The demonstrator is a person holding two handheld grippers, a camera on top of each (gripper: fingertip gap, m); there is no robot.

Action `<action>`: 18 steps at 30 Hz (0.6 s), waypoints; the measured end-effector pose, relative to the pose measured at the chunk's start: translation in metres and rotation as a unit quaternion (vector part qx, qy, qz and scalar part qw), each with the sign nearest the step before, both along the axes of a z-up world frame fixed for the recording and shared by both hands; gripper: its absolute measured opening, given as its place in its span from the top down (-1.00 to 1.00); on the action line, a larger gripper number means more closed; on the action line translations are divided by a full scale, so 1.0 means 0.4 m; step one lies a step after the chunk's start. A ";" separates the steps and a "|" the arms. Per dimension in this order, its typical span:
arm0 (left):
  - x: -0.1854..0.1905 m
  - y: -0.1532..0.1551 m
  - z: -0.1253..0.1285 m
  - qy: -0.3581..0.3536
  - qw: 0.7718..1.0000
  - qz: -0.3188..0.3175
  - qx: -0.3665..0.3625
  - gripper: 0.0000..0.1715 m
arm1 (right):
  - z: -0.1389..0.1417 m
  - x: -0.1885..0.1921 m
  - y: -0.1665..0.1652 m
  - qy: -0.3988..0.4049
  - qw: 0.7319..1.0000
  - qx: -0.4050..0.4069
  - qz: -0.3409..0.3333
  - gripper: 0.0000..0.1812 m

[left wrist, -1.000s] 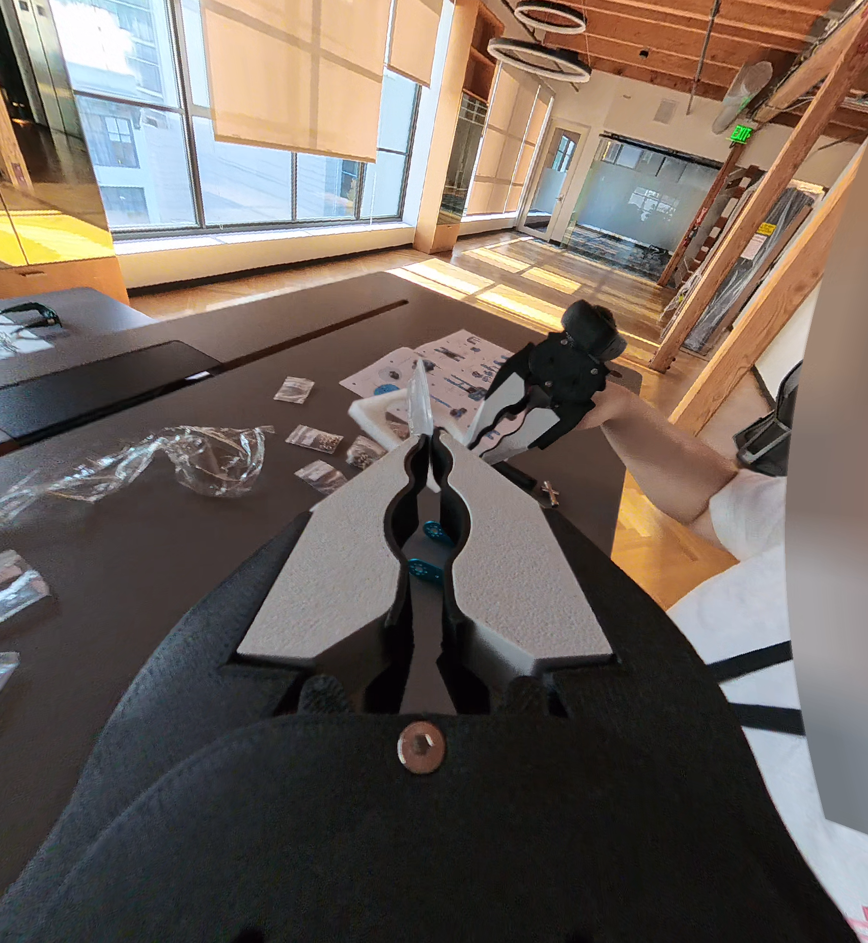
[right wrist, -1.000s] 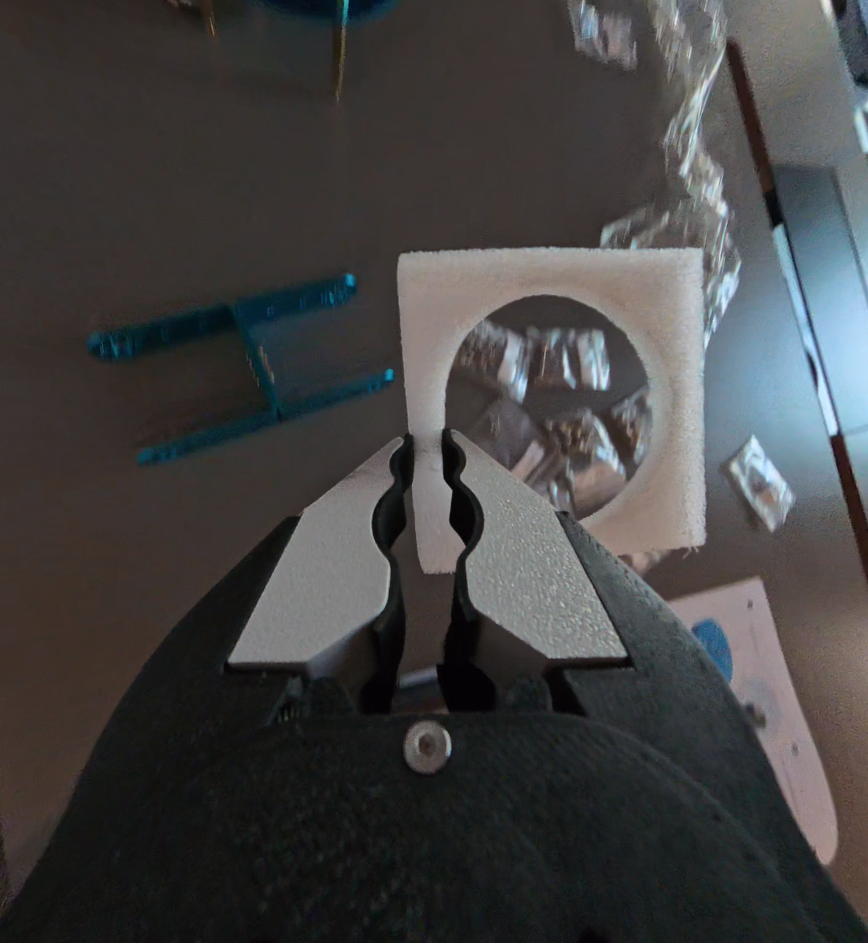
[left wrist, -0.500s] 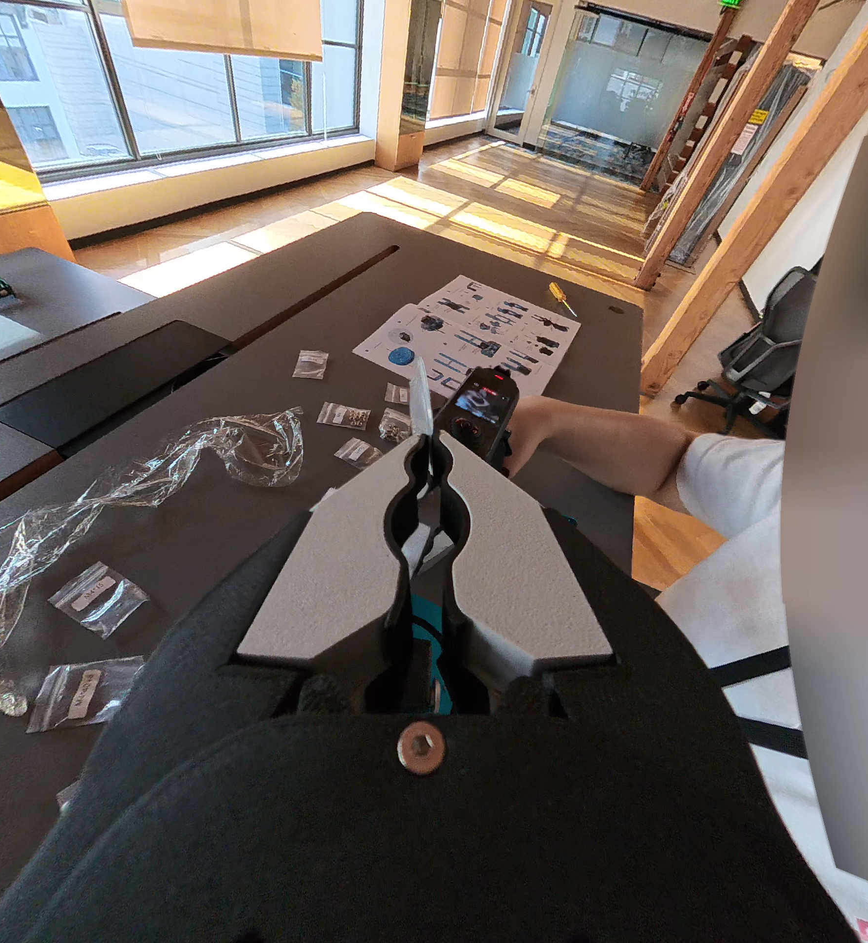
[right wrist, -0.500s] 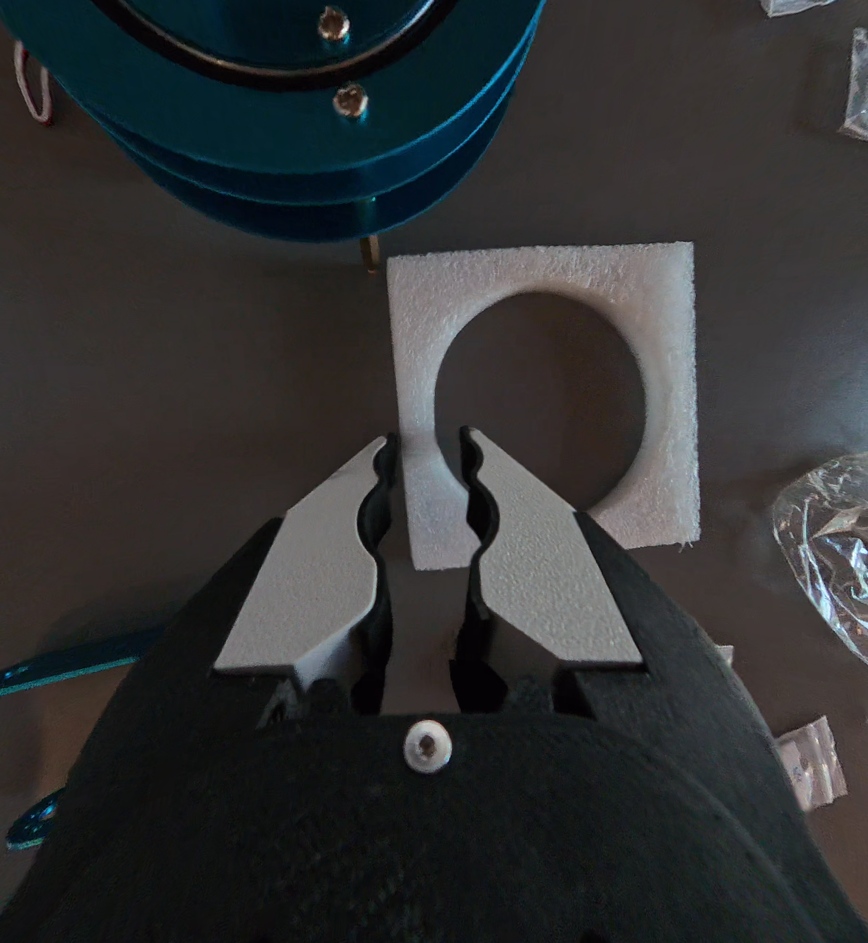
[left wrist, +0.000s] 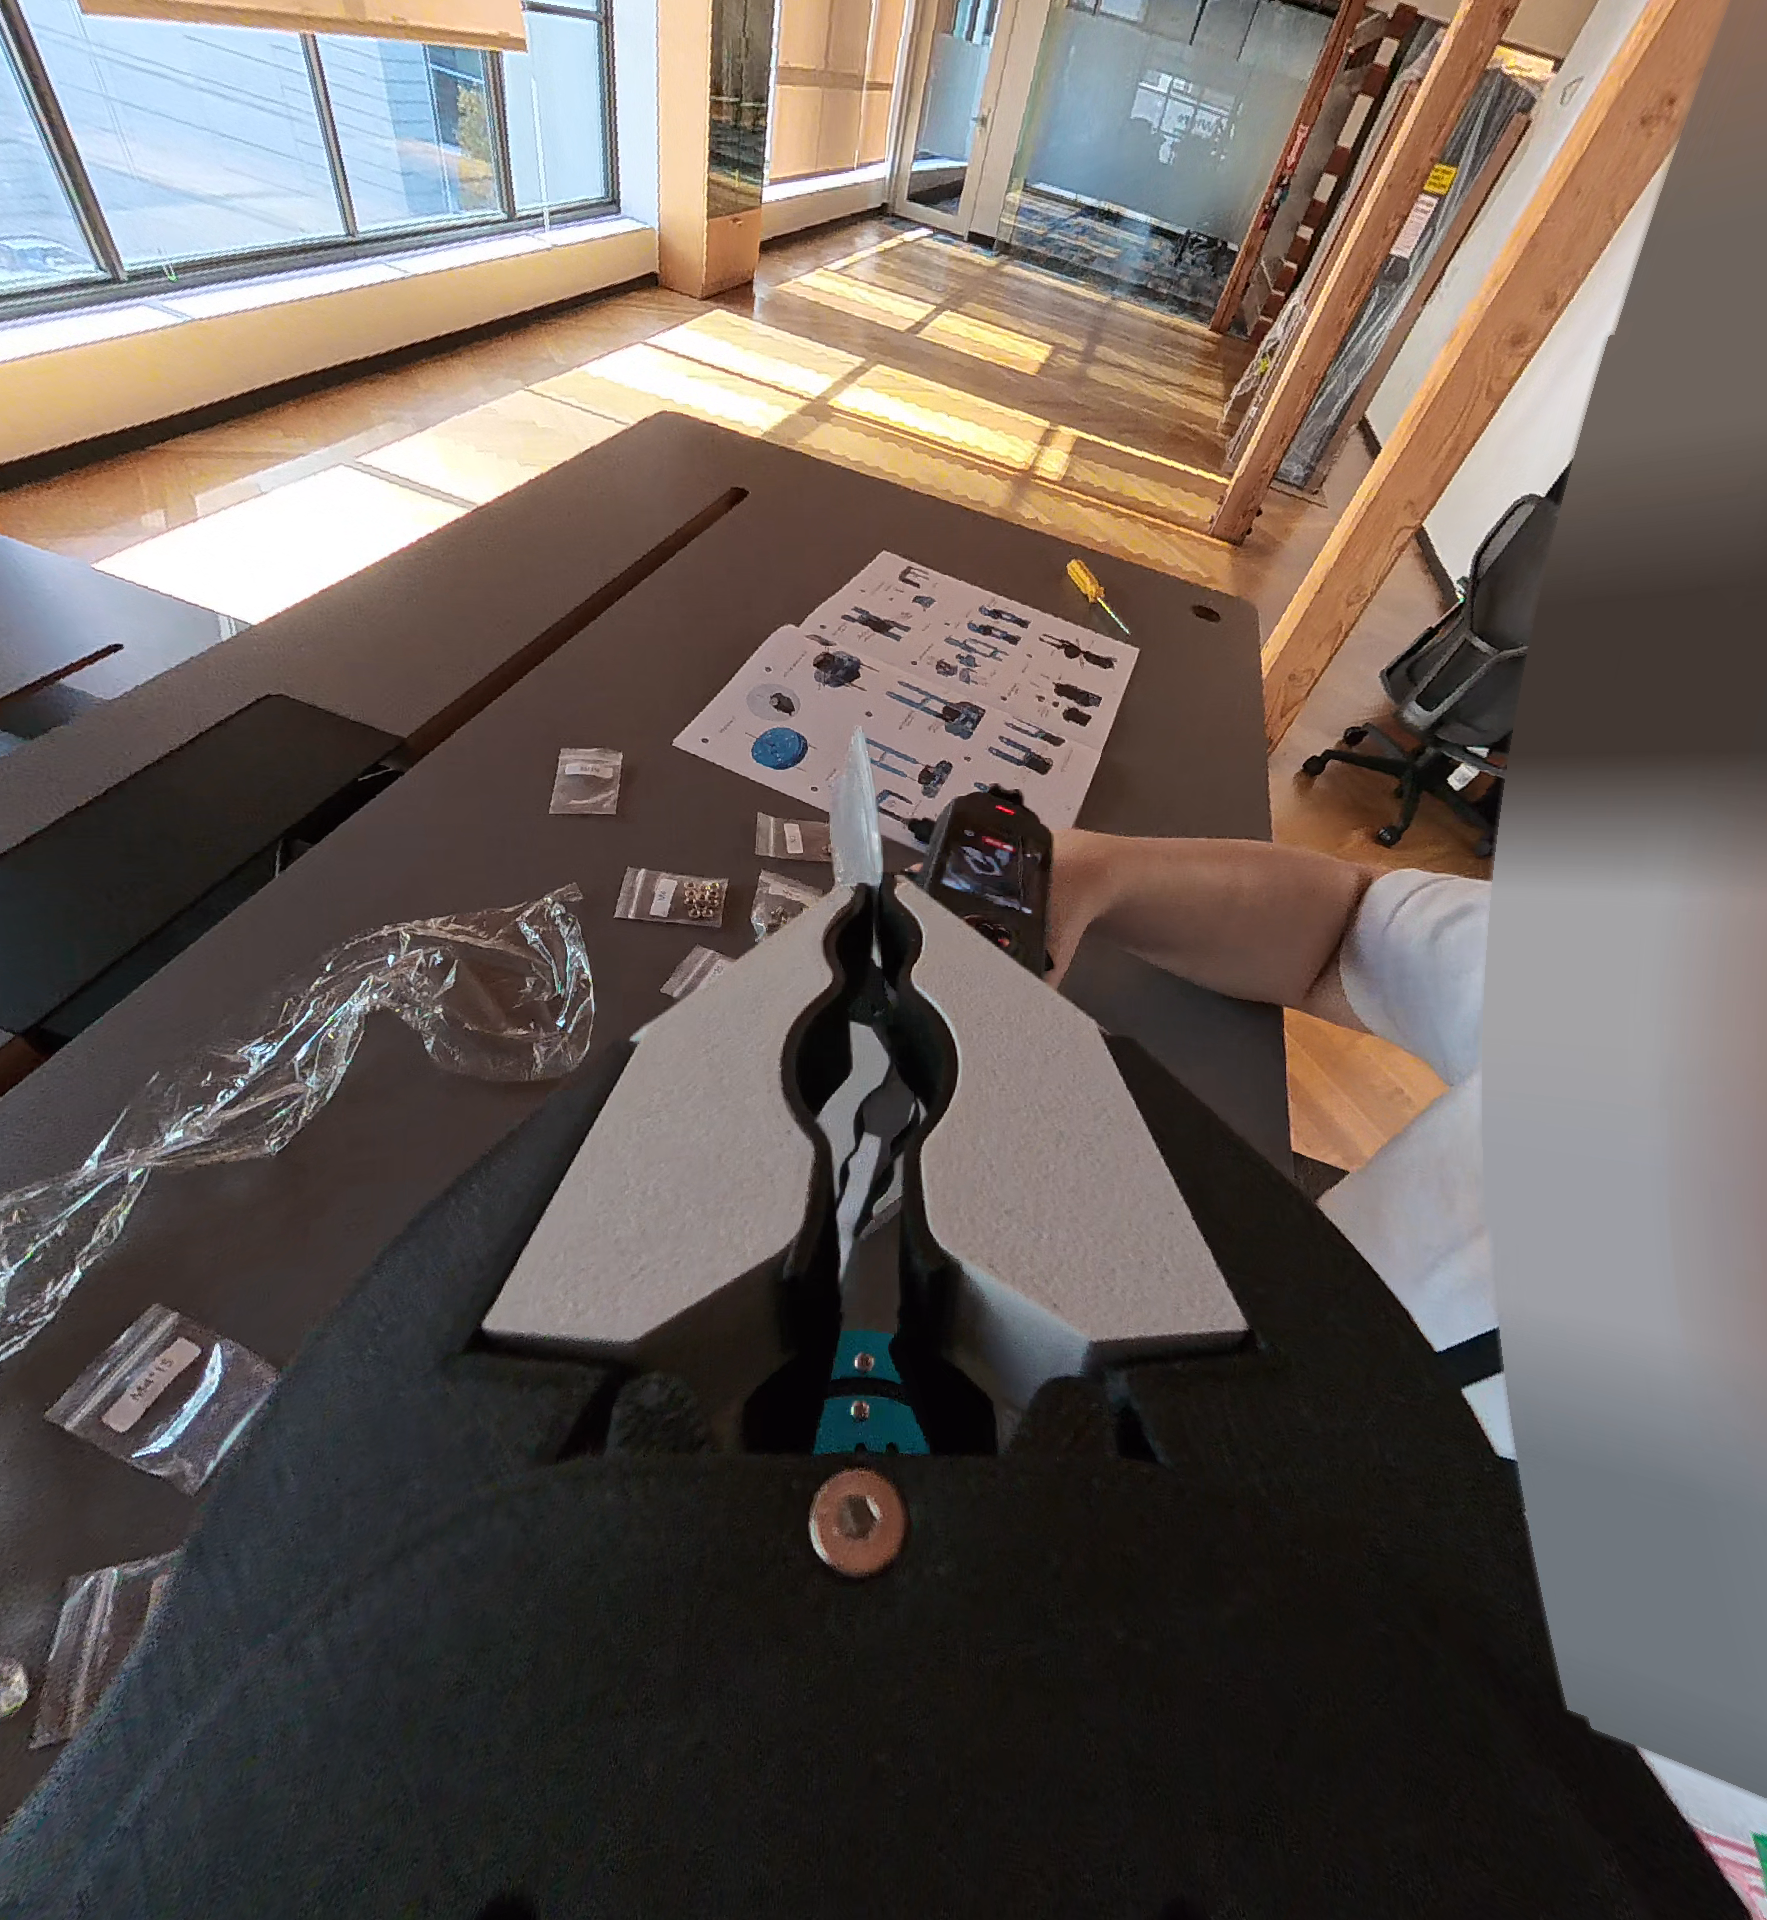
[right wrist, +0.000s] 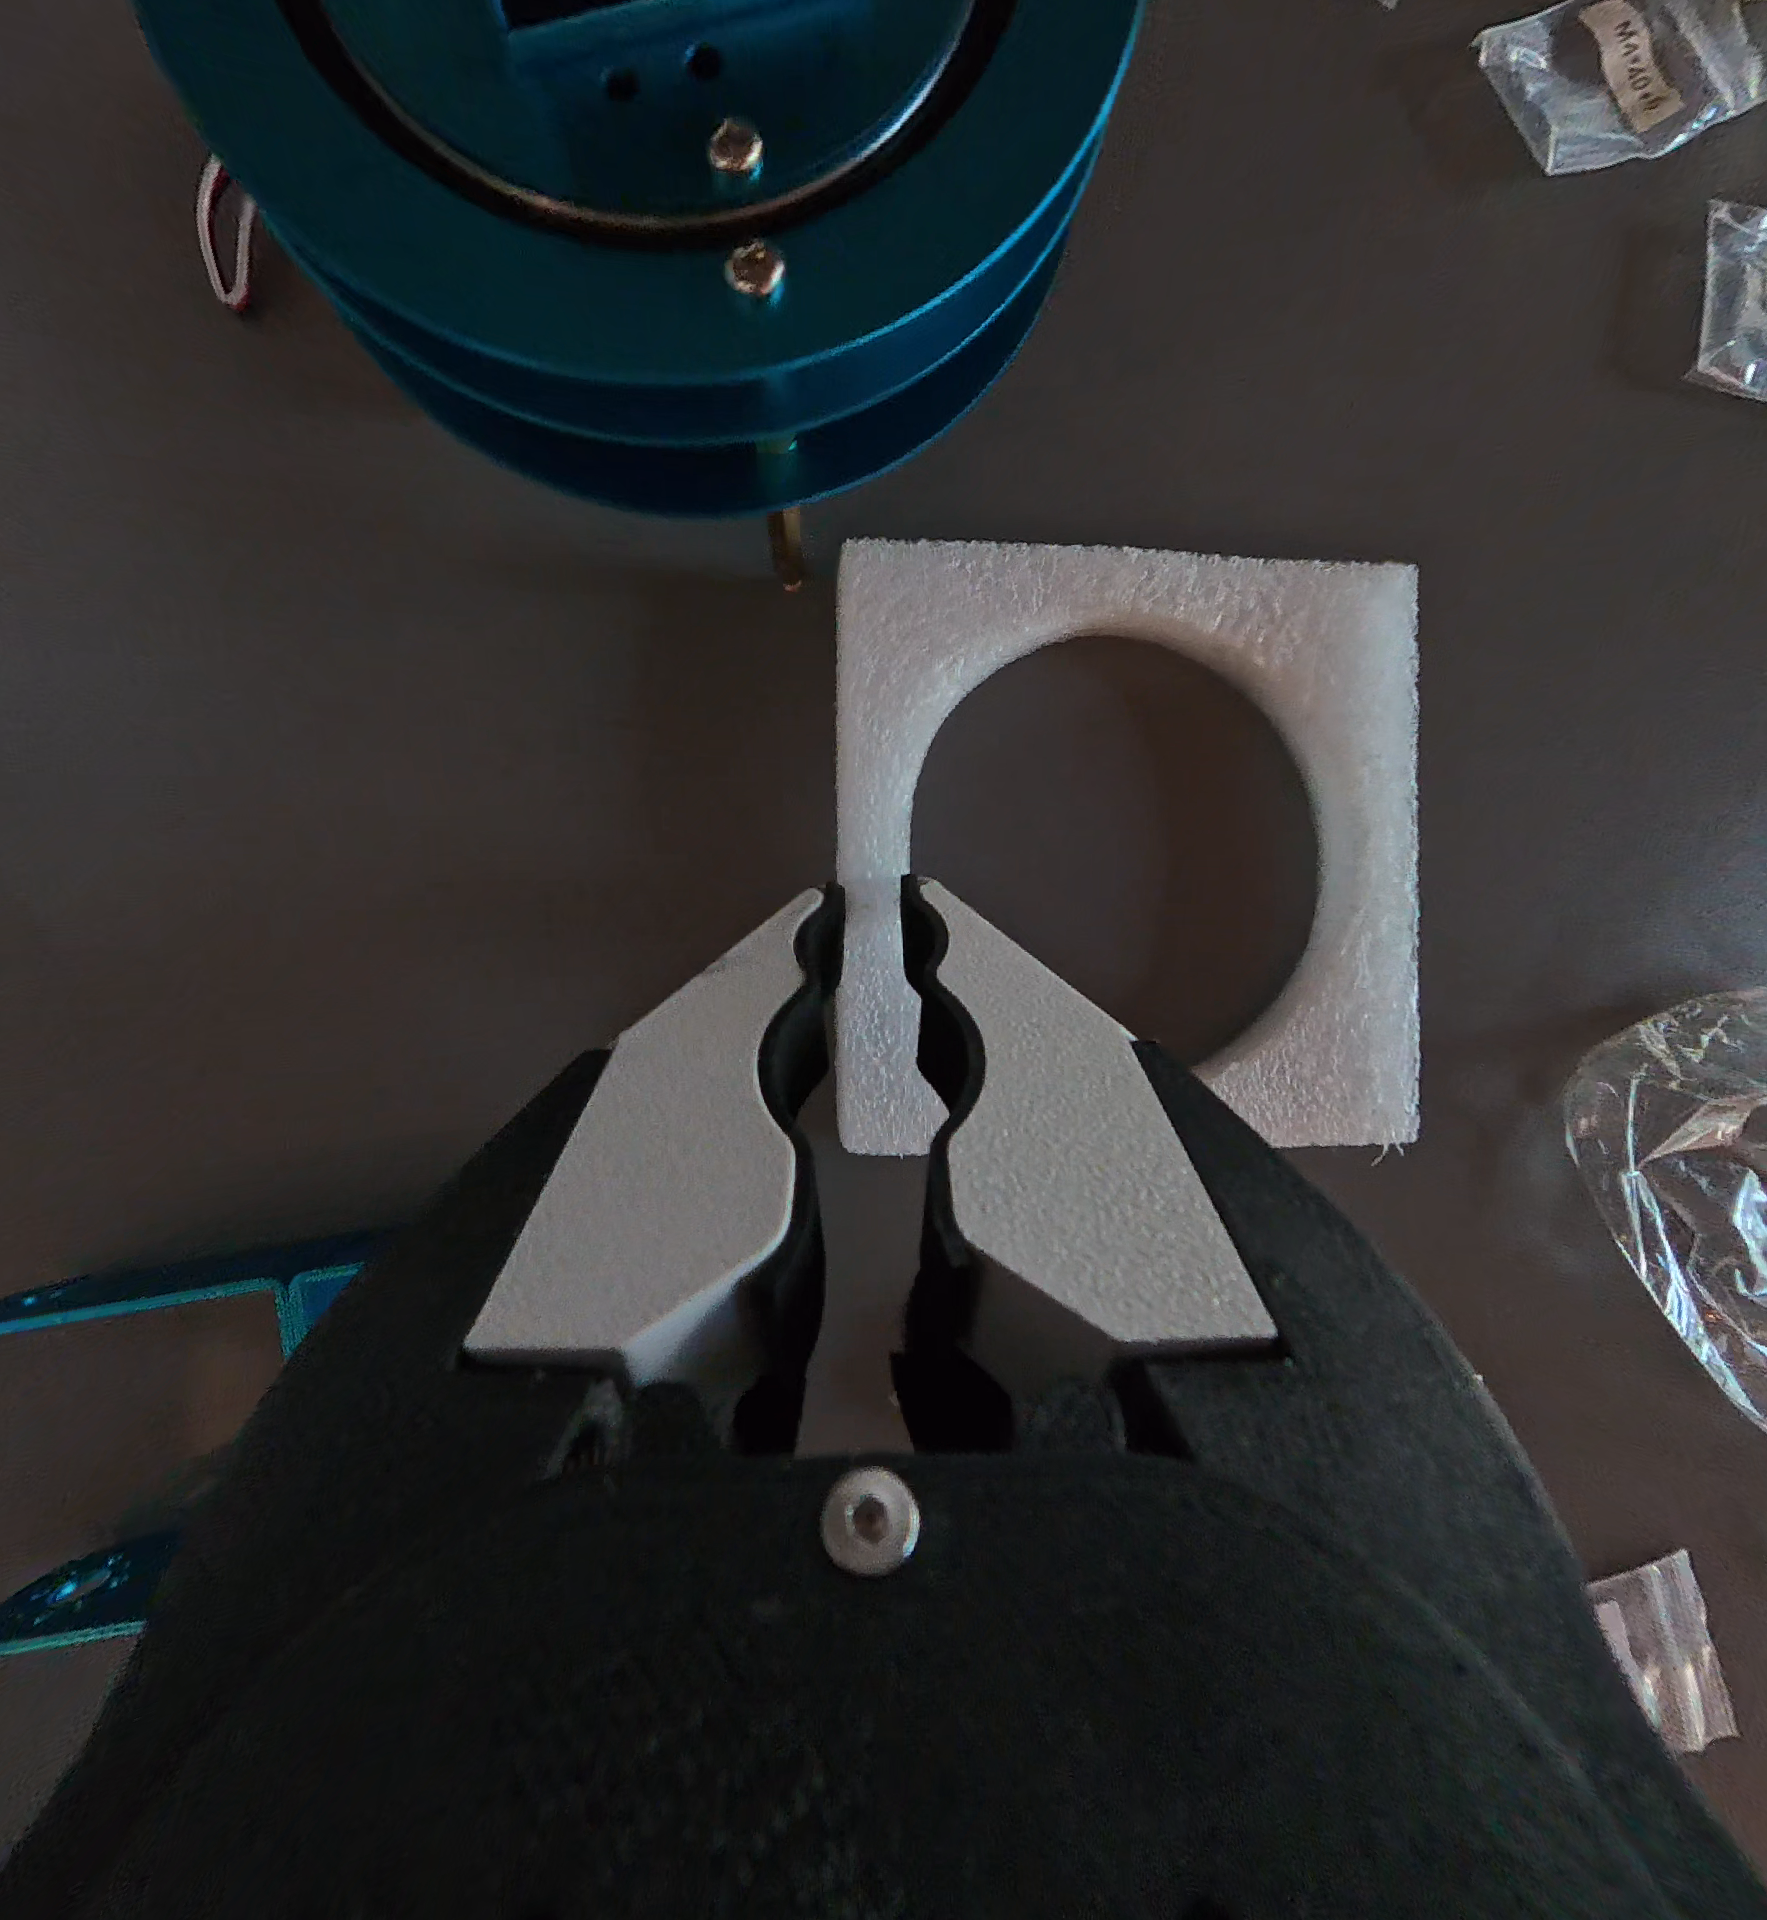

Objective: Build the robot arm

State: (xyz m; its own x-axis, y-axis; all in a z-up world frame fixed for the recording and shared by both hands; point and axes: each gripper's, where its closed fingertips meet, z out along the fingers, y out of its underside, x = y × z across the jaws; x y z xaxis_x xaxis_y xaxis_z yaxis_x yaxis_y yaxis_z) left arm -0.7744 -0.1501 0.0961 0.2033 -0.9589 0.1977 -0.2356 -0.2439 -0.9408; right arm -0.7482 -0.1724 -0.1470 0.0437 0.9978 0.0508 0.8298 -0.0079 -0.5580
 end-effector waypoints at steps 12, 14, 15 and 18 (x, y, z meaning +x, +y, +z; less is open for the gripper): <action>0.058 -0.014 -0.171 0.098 0.987 -0.072 -0.107 1.00 | 0.408 0.087 0.089 0.280 0.954 0.085 -0.069 0.57; 0.071 -0.032 -0.202 0.120 0.982 -0.083 -0.117 1.00 | 0.452 0.099 0.079 0.323 0.939 0.063 -0.095 0.46; 0.079 -0.044 -0.215 0.128 0.980 -0.088 -0.122 1.00 | 0.460 0.097 0.061 0.339 0.935 0.037 -0.094 0.43; 0.103 -0.112 -0.245 0.147 0.971 -0.140 -0.125 1.00 | 0.420 0.088 0.014 0.342 0.935 -0.038 -0.086 0.47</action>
State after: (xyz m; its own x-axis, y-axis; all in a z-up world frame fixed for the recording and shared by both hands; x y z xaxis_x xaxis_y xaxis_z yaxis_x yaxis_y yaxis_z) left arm -0.7331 -0.1950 -0.0020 0.0248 -0.9143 0.4044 -0.5751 -0.3439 -0.7423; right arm -0.7131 -0.1669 0.0210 0.2003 0.9726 -0.1181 0.2622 -0.1694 -0.9500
